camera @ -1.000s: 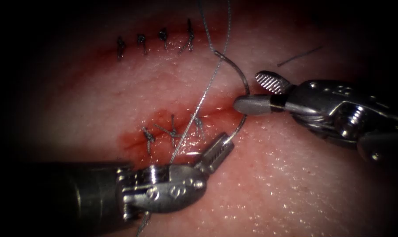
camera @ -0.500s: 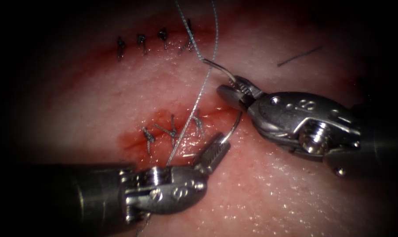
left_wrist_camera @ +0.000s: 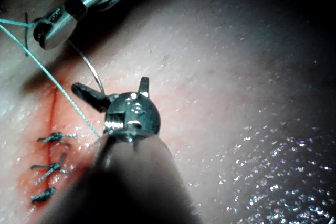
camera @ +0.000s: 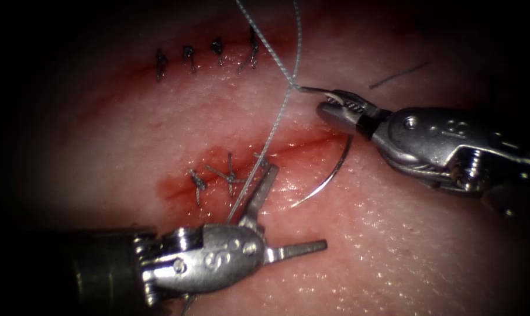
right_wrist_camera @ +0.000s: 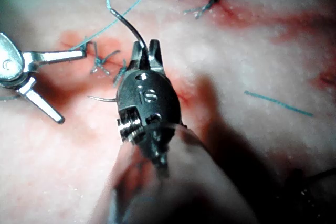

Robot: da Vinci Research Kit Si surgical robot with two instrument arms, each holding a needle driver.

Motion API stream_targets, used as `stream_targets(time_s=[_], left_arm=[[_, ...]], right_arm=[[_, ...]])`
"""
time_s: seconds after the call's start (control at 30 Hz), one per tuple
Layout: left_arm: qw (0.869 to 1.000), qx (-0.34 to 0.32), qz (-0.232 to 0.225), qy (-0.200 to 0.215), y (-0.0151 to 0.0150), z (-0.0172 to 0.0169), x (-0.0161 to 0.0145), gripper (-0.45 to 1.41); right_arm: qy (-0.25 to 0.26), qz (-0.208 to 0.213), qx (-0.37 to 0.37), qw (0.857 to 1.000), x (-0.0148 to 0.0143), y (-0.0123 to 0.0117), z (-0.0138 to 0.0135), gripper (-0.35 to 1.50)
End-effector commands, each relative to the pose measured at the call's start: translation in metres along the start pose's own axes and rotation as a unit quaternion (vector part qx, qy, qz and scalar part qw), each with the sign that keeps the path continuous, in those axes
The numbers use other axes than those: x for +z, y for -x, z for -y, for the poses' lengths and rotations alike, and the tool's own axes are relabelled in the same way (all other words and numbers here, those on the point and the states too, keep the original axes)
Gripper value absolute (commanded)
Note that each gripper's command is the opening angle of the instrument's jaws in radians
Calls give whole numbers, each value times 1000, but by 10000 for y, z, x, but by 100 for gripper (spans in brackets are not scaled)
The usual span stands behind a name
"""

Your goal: Wound Closure

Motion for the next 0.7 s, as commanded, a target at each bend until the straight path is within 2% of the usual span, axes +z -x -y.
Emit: stream_targets(time_s=[0.03, 0.17, 0.37, 0.7], left_arm=[[1000, -9, -4, 11, 3, -5, 4, 95], [998, -43, -16, 50, 0, -3, -1, 91], [993, -76, -25, 83, -2, 0, 9, 88], [981, -144, -28, 130, -3, 19, 30, 89]], right_arm=[[-24, -7, -4, 1000, 5, 7, -3, -35], [-95, -34, -14, 995, 3, 8, -15, -35], [-178, -71, -39, 981, 3, 9, -26, -35], [-297, -135, -43, 944, 10, 10, -18, -35]])
